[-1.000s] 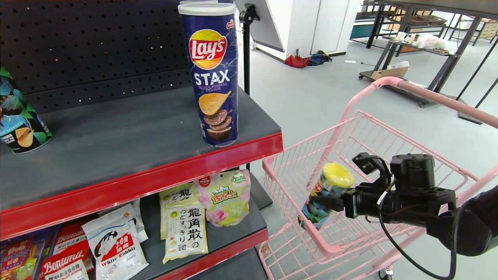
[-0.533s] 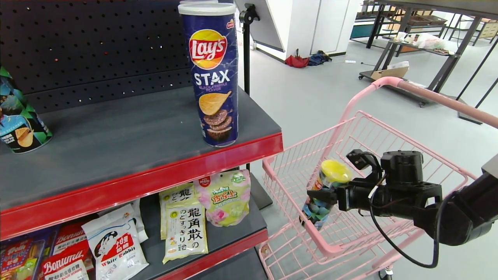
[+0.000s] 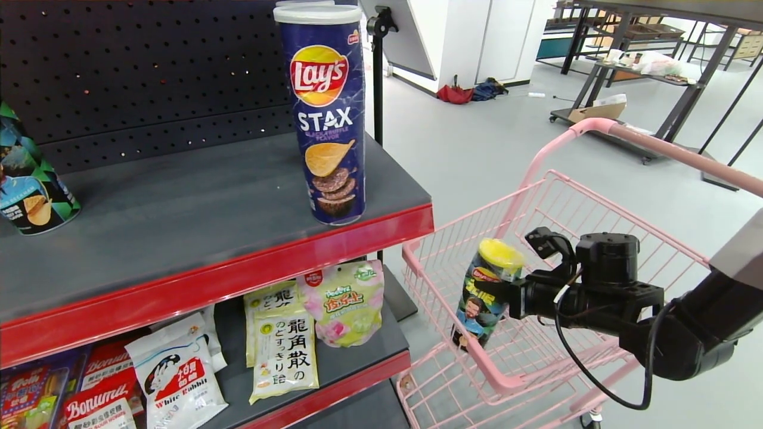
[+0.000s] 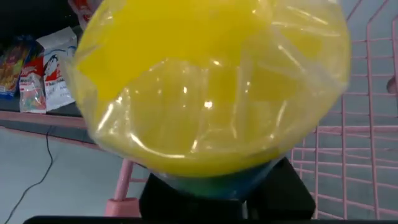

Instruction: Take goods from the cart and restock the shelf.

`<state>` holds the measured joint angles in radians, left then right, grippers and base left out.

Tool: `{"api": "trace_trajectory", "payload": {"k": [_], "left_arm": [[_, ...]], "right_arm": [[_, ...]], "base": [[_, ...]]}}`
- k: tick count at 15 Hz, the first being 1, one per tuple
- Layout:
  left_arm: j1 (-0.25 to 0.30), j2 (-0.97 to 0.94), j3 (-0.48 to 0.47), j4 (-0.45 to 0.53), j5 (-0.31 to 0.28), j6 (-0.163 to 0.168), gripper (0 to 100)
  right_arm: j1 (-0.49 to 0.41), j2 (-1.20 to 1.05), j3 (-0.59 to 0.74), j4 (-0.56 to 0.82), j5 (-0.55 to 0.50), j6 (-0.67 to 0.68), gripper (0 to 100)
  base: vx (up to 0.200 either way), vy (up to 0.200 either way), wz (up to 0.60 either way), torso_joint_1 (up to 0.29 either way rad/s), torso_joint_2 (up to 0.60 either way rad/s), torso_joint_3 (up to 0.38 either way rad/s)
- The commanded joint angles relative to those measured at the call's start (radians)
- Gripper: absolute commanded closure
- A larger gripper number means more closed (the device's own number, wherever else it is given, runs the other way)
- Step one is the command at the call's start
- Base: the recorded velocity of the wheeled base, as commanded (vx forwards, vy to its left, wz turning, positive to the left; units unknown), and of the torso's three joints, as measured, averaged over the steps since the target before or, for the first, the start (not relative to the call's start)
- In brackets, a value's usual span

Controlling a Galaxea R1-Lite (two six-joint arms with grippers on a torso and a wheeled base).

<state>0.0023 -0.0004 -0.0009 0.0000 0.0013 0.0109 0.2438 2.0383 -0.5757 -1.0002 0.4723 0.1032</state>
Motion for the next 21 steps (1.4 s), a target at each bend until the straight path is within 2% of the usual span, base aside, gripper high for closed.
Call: {"api": "trace_trajectory", "payload": {"k": [1,4,6,9,10,11,13,15,16,17,18,19,21], "left_arm": [[0.001,0.000,-0.001,0.000,0.000,0.000,0],[0.001,0.000,0.001,0.000,0.000,0.000,0],[0.001,0.000,0.001,0.002,0.000,0.000,0],[0.001,0.000,-0.001,0.002,0.000,0.000,0],[0.001,0.000,0.001,0.002,0.000,0.000,0],[0.001,0.000,0.001,0.002,0.000,0.000,0],[-0.001,0.000,-0.001,0.002,0.000,0.000,0],[0.001,0.000,-0.001,0.002,-0.001,0.000,0],[-0.001,0.000,0.001,0.002,-0.001,0.000,0],[0.001,0.000,-0.001,0.002,-0.001,0.000,0],[-0.001,0.000,0.001,0.002,-0.001,0.000,0],[0.001,0.000,0.001,0.002,-0.001,0.001,0],[-0.001,0.000,-0.001,0.002,-0.001,0.003,0]], "right_arm": [[0.005,0.017,0.010,0.008,0.000,0.000,100],[0.003,-0.041,-0.012,0.015,-0.009,-0.003,100],[0.000,-0.156,-0.098,0.078,-0.024,-0.005,100],[-0.011,-0.383,-0.273,0.397,-0.061,-0.043,100],[-0.018,-0.418,-0.302,0.443,-0.064,-0.053,100],[-0.049,-0.501,-0.369,0.560,-0.070,-0.085,100],[-0.118,-0.624,-0.435,0.700,-0.093,-0.125,100],[-0.175,-0.767,-0.446,0.842,-0.130,-0.126,100],[-0.210,-0.851,-0.438,0.917,-0.213,-0.132,100],[-0.224,-0.877,-0.438,0.942,-0.245,-0.138,100],[-0.265,-1.017,-0.431,1.100,-0.301,-0.169,100],[-0.308,-1.095,-0.411,1.160,-0.297,-0.165,100],[-0.388,-1.244,-0.320,1.193,-0.304,-0.163,100]], "base": [[0.000,0.000,0.00,0.000,0.00,0.000],[0.000,0.000,0.00,0.000,0.00,0.000],[0.000,0.000,0.00,0.000,0.00,0.000],[0.000,0.000,0.00,0.000,0.00,0.000],[0.000,0.000,0.00,0.000,0.00,0.000],[0.000,0.000,0.00,0.000,0.00,0.000],[0.000,0.000,0.00,0.000,0.00,0.000],[0.000,0.000,0.00,0.000,0.00,0.000],[0.000,0.000,0.00,0.000,0.00,0.000],[0.000,0.000,0.00,0.000,0.00,0.000],[0.000,0.000,0.00,0.000,0.00,0.000],[0.000,0.000,0.00,0.000,0.00,0.000],[0.000,0.000,0.00,0.000,0.00,0.000]]}}
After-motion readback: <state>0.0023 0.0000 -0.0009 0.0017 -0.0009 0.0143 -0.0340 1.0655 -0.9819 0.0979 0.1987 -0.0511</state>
